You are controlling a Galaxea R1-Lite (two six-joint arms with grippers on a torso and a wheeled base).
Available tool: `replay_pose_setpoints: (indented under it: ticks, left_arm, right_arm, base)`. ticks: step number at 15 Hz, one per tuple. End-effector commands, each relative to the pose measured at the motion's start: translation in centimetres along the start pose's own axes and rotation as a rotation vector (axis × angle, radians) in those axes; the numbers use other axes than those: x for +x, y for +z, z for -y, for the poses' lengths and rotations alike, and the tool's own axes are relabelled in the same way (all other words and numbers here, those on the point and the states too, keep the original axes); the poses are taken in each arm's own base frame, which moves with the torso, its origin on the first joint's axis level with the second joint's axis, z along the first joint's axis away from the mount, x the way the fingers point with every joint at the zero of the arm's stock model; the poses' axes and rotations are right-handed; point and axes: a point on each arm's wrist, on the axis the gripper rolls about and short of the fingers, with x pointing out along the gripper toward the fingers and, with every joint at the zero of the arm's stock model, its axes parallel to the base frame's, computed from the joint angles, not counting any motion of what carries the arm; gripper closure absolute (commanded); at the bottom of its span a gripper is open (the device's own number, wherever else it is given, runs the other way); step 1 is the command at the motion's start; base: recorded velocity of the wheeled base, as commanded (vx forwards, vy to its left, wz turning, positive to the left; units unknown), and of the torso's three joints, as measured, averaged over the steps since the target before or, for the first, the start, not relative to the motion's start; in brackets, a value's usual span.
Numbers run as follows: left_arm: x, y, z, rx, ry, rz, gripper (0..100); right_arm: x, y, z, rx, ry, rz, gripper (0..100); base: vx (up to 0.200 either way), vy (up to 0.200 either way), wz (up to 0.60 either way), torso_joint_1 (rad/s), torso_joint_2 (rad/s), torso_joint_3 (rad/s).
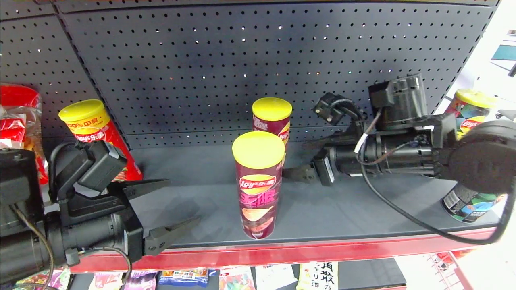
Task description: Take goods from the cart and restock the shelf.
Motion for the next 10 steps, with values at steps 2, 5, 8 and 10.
replay_pose_setpoints:
  ticks: [2, 5, 8, 10]
  left_arm:
    - [0.7, -0.5, -0.4, -0.011, 0.01, -0.033, 0]
    - [2.0, -1.3, -0.8, 0.013, -0.004, -0.087, 0]
    - [3.6, -2.4, -1.0, 0.024, -0.025, -0.152, 0]
    - [4.5, -2.6, -1.1, 0.03, -0.037, -0.176, 0]
  right_arm:
    - [-6.9, -2.7, -2.4, 0.038, -0.054, -0.001, 0]
    - [-10.7, -4.4, -3.9, 0.03, -0.064, 0.029, 0]
    - [-14.2, -6.1, -5.2, 0.022, -0.077, 0.081, 0]
    - [-15.2, -6.4, -5.6, 0.033, -0.082, 0.105, 0]
  base:
    - [0.0, 0.0, 0.0, 0.0, 0.0, 0.0]
    - [0.0, 0.0, 0.0, 0.0, 0.0, 0.0]
    - [0.0, 0.0, 0.0, 0.0, 0.0, 0.0]
    - [0.0, 0.0, 0.0, 0.0, 0.0, 0.0]
